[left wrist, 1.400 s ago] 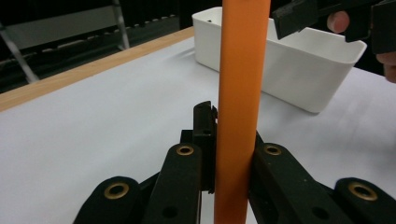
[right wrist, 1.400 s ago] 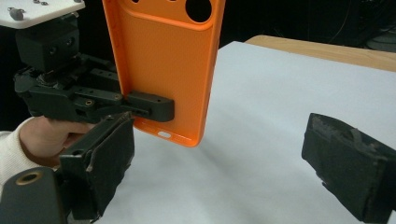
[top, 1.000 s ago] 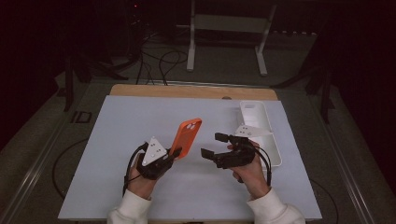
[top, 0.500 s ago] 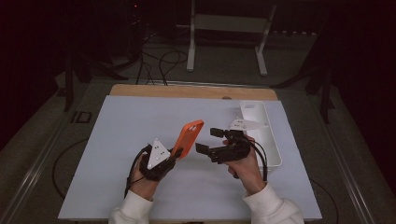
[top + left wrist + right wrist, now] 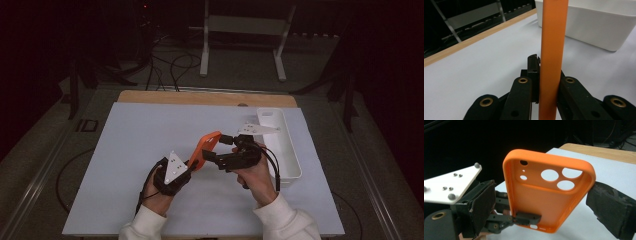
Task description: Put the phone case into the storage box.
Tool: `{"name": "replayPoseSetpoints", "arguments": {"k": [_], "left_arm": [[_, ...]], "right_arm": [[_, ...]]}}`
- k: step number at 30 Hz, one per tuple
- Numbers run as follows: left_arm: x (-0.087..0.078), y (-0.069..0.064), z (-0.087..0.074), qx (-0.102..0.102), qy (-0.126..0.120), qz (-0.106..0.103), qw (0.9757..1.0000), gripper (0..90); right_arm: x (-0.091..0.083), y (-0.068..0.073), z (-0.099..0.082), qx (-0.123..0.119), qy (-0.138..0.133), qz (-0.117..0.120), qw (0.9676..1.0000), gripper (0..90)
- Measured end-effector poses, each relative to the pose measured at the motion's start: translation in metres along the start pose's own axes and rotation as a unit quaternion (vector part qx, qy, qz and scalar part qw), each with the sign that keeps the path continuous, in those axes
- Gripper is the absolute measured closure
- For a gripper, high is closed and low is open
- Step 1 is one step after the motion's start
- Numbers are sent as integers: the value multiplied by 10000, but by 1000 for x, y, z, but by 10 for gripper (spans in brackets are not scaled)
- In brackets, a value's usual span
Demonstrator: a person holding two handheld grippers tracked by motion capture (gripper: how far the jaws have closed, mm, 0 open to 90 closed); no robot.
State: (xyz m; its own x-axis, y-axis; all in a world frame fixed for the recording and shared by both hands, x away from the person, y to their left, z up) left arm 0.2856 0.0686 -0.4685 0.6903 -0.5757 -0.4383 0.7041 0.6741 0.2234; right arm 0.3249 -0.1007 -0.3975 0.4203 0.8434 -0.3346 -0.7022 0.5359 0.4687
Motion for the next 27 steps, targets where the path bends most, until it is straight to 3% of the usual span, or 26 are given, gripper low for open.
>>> {"name": "replayPoseSetpoints", "arguments": {"k": [9, 15, 27], "left_arm": [[7, -9, -1, 221, 205, 206, 9993, 854], [10, -14, -2, 313, 315, 262, 9987, 849], [12, -17, -3, 313, 382, 293, 9984, 846]], "right_arm": [[3, 2, 1, 123, -10, -208, 9997, 134], [7, 6, 2, 73, -5, -390, 9992, 137], [15, 7, 1, 69, -96, -627, 9980, 142]]}}
Point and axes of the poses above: each handheld gripper's, and its own axes: x roughly forward along the jaws, z roughly out of its top, y roughly to its left, the point moved 4 cm from there along x, roughly forward along the jaws, and after that the axes turned 7 degrees about x, right-handed, at the moved point
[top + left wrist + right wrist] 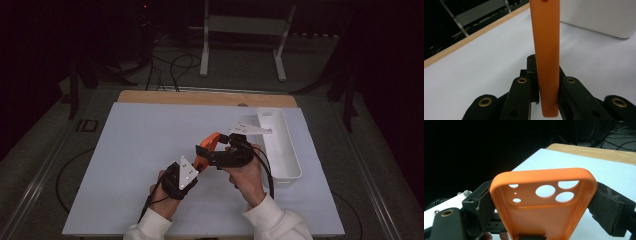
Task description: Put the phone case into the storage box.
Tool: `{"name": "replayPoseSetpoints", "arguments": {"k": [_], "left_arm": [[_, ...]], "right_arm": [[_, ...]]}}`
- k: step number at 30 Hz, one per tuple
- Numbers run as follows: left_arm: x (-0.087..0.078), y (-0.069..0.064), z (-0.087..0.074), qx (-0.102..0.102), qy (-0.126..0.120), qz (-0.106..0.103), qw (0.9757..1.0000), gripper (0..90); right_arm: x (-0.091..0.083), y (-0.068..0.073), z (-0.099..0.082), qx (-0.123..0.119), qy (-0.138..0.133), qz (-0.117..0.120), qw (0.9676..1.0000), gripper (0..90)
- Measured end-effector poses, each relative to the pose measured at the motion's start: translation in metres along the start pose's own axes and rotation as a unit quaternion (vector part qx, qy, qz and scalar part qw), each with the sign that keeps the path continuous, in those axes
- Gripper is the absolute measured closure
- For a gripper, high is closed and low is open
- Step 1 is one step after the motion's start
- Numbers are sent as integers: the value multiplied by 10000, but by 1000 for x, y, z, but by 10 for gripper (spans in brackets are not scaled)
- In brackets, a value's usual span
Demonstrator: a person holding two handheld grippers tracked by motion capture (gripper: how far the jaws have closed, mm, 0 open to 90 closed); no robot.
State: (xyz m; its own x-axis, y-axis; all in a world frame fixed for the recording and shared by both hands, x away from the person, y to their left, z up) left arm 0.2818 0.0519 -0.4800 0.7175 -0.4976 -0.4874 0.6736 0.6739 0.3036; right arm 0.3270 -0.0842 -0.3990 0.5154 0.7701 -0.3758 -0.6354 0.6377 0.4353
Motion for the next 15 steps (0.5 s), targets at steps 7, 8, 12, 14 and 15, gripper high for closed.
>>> {"name": "replayPoseSetpoints", "arguments": {"k": [7, 8, 12, 14, 15], "left_arm": [[1, 0, 0, -44, -11, -123, 9999, 842], [1, 0, 0, -45, -11, -142, 9999, 840], [1, 0, 0, -66, -19, -204, 9998, 830], [1, 0, 0, -99, -33, -257, 9996, 816], [1, 0, 0, -129, -49, -274, 9995, 797]], "right_arm": [[-1, 2, 0, -89, 3, -106, 9999, 159], [-1, 2, 0, -98, 10, -114, 9999, 160], [-1, 2, 0, -107, 14, -112, 9999, 160], [0, 2, 0, -122, 12, -119, 9999, 160], [0, 2, -1, -153, 19, -132, 9998, 160]]}}
Point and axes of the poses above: each handheld gripper's, and its own axes: x roughly forward along the jaws, z roughly out of its top, y roughly to its left, the point moved 4 cm from there along x, roughly forward along the jaws, and after that the axes turned 7 degrees about x, right-handed, at the moved point
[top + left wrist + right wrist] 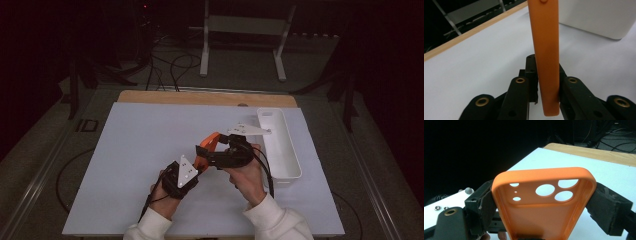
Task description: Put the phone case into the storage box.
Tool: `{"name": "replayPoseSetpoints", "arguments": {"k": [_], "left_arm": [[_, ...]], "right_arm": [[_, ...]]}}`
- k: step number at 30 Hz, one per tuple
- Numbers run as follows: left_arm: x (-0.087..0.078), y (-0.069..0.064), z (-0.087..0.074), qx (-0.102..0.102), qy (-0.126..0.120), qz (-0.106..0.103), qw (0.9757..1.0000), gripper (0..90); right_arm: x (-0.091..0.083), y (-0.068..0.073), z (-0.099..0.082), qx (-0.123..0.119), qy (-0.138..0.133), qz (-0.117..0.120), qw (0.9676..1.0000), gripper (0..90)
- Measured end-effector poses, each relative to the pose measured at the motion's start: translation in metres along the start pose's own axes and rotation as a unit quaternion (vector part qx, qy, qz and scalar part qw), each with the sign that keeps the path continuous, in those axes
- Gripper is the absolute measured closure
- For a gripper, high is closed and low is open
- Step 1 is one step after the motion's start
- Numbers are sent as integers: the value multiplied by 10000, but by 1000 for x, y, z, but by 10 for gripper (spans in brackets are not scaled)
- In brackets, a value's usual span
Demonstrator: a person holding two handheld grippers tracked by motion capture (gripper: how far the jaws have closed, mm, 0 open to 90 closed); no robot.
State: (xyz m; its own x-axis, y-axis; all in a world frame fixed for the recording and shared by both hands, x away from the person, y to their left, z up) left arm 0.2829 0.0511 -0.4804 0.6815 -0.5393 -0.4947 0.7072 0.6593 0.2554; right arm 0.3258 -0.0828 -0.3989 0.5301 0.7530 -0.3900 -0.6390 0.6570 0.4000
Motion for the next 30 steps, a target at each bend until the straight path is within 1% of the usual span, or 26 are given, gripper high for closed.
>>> {"name": "replayPoseSetpoints", "arguments": {"k": [2, 3, 4, 5, 7, 8, 9, 11, 12, 13, 14, 16, 18, 25, 30], "left_arm": [[0, 1, 0, -43, -7, -95, 9999, 752], [-1, 1, 1, -73, -5, -141, 9999, 709], [-1, 1, 1, -158, -37, -156, 9997, 663], [-1, 3, 1, -159, -19, -160, 9997, 615], [-2, 4, 2, -242, -61, -103, 9996, 487], [-2, 4, 2, -278, -81, -110, 9995, 416], [-2, 5, 3, -350, -102, -160, 9992, 348], [-3, 7, 3, -478, -146, -172, 9986, 208], [-3, 9, 4, -513, -172, -219, 9983, 151], [-4, 9, 4, -548, -199, -245, 9980, 125], [-4, 10, 4, -556, -191, -221, 9980, 87], [-6, 12, 5, -569, -212, -212, 9979, 41], [-7, 14, 5, -600, -249, -183, 9977, 20], [-15, 21, 8, -637, -330, -219, 9972, 9], [-20, 27, 8, -622, -364, -166, 9973, 5]], "right_arm": [[1, 1, -1, -15, 29, -3, 10000, 161], [2, 1, -1, -27, 35, -1, 10000, 160], [2, 1, -1, -35, 31, -12, 10000, 160], [2, 1, -1, -36, 28, -15, 10000, 161], [2, 1, -1, -35, 24, -15, 10000, 161], [1, 0, -1, -34, 18, -18, 10000, 160], [1, 0, -1, -43, 8, -28, 10000, 160], [1, 0, 0, -41, -3, -40, 10000, 160], [1, -1, 0, -40, 0, -42, 10000, 160], [0, -1, 0, -42, -5, -46, 10000, 160], [0, -1, 0, -26, -10, -47, 10000, 160], [0, -1, 0, -49, -15, -35, 10000, 161], [1, 0, 0, -70, -22, -23, 10000, 161], [2, 1, -1, -113, -15, -24, 9999, 160], [2, 1, 0, -126, -15, -37, 9999, 161]]}}
Point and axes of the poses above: each handheld gripper's, and its own axes: x roughly forward along the jaws, z roughly out of its top, y roughly to its left, the point moved 4 cm from there along x, roughly forward along the jaws, and after that the axes turned 7 degrees about x, right-handed, at the moved point
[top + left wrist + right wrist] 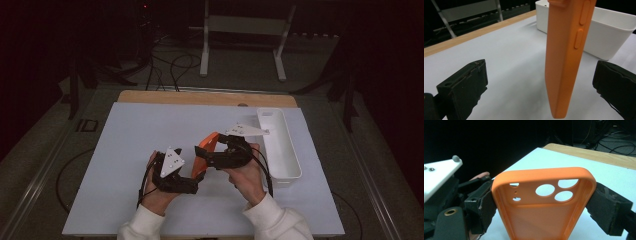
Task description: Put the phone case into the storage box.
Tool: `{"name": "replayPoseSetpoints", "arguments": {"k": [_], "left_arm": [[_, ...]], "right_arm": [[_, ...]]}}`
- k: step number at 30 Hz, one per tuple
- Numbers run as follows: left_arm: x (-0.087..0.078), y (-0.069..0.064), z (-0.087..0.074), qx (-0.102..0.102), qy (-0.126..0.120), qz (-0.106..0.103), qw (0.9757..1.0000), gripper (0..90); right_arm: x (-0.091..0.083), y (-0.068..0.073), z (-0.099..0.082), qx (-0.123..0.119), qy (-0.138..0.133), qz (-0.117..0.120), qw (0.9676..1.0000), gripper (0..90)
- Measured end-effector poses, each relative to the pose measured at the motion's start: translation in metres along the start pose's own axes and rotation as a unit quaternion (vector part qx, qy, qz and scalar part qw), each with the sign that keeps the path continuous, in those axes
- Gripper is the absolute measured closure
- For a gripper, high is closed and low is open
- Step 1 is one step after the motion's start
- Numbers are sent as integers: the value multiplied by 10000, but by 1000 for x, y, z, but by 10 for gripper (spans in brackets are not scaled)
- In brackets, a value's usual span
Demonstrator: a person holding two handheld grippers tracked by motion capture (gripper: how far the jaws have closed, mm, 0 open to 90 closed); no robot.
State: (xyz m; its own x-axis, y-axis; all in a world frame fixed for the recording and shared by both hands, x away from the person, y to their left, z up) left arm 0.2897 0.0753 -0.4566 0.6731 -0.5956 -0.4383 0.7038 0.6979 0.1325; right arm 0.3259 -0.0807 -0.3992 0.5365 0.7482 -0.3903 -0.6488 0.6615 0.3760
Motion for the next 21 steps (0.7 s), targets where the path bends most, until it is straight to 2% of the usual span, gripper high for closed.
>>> {"name": "replayPoseSetpoints", "arguments": {"k": [6, 21], "left_arm": [[-6, 6, 2, 28, -40, 83, 10000, 5], [-16, 18, 3, -26, -67, 104, 9999, 3]], "right_arm": [[1, 0, 0, -36, 39, -24, 10000, 160], [0, -2, 6, -100, 10, -114, 9999, 160]]}}
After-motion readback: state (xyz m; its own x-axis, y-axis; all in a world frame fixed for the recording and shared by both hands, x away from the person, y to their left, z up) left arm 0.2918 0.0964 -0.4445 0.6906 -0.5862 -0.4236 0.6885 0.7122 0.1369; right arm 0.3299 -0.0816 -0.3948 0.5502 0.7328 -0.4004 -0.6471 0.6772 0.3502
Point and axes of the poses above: each handheld gripper's, and its own axes: x roughly forward along the jaws, z roughly out of its top, y roughly to its left, the point moved 4 cm from there along x, roughly forward along the jaws, and after that the axes turned 7 degrees about x, right-handed, at the moved point
